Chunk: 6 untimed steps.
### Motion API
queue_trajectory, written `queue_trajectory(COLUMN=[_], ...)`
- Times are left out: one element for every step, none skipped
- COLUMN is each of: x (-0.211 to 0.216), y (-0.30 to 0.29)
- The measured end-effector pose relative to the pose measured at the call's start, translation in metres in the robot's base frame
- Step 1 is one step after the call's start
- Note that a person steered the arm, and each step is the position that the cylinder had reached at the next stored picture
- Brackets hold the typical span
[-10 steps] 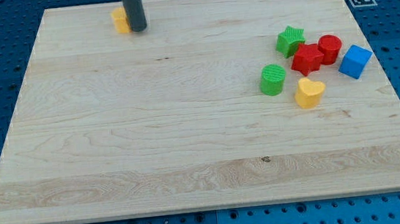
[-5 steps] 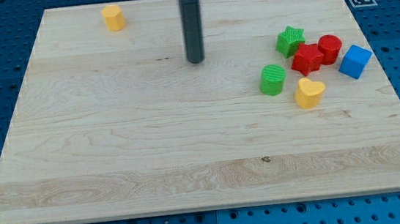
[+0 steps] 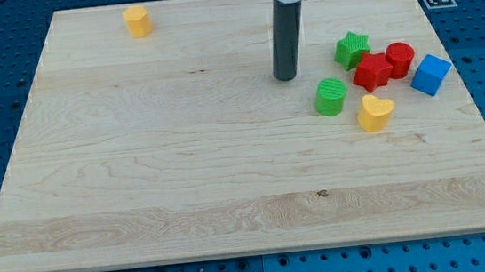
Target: Nudge the red star along with blue cube and red circle slightly right
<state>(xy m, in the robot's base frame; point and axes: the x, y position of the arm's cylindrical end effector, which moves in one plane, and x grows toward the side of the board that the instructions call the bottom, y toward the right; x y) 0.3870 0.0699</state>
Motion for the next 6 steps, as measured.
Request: queue_trajectory(x=[0.006, 0.012, 0.012, 0.014, 0.011, 0.011], y=[0.034, 0.078, 0.110, 0.115, 0.123, 0.129])
